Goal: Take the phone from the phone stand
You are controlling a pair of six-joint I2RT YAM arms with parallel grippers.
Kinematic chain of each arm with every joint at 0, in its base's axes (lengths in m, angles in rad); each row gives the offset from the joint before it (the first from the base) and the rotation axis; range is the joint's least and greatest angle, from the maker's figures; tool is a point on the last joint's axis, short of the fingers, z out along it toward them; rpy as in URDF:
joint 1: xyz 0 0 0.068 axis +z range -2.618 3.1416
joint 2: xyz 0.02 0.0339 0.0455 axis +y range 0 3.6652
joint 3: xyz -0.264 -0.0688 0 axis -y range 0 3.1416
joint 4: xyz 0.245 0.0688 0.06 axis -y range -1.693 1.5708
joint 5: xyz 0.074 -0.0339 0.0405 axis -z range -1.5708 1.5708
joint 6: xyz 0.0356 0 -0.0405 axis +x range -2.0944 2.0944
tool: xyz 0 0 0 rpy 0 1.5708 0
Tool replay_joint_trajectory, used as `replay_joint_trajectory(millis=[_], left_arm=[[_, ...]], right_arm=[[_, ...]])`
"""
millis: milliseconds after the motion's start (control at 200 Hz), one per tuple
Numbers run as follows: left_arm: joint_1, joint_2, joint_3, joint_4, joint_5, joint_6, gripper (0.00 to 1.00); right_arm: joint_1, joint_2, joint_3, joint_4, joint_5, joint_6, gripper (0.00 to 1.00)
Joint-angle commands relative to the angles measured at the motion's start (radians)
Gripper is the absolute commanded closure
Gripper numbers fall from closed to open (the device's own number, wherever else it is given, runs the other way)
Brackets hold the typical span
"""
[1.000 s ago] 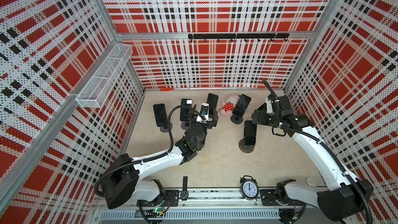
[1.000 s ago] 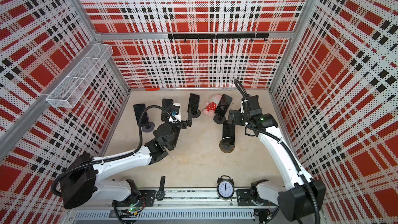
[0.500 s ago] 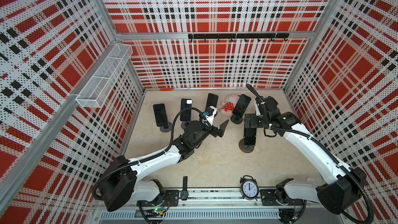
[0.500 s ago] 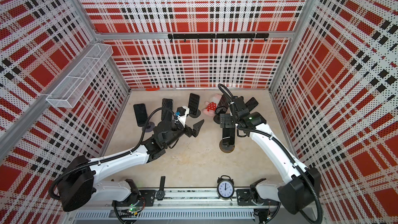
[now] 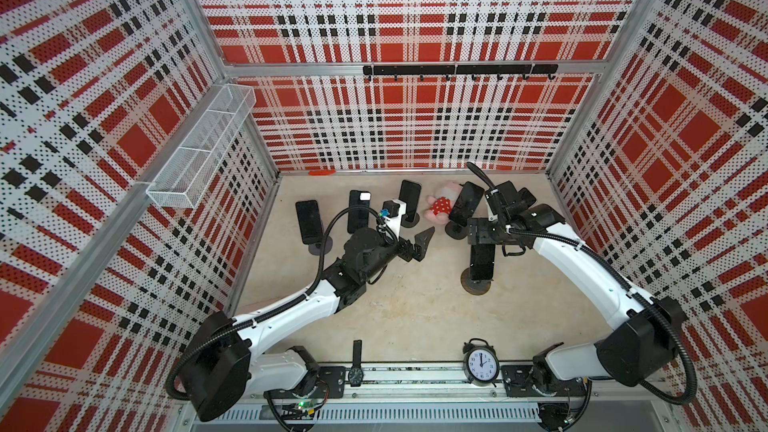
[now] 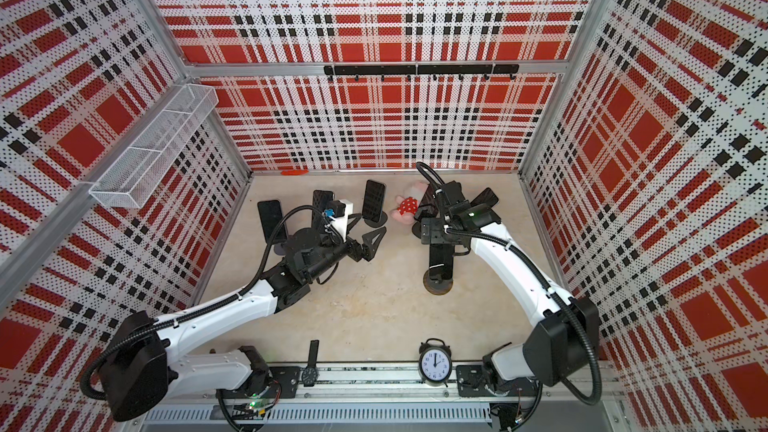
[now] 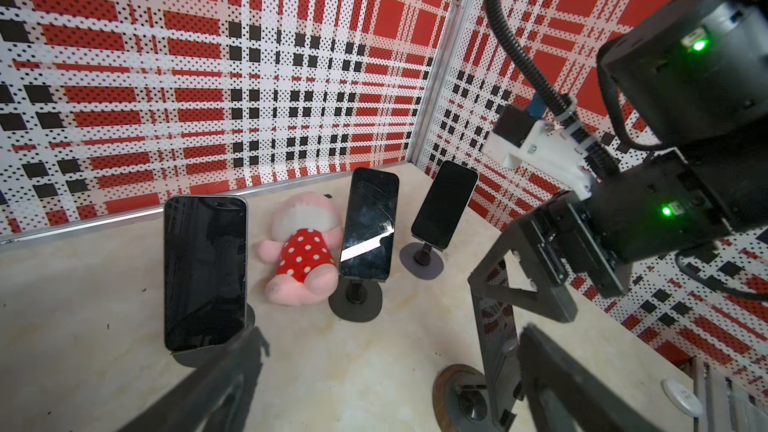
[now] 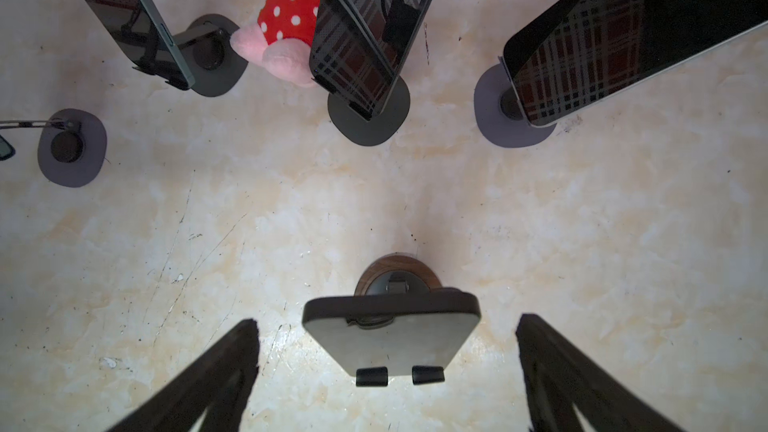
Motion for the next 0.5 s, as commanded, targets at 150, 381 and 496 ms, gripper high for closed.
replay_joint_trajectory(millis=[150,381,496], left_arm=[[0.000,0.041,-0.025,0.024,0.102,0.020,0.02],[-0.016,0.103,-0.019,0.050,0.111,-0.008,0.02],[-0.035,0.135,-0.014,0.065,0.128,-0.008,0.02]], right_arm=[[-0.017,0.049,0.033,-0.051,-0.036,0.006,0.00],[-0.033,0.066,0.030,-0.046,-0.045,0.001,0.06],[-0.036,0.076,0.025,-0.039,-0.055,-0.001,0.09]])
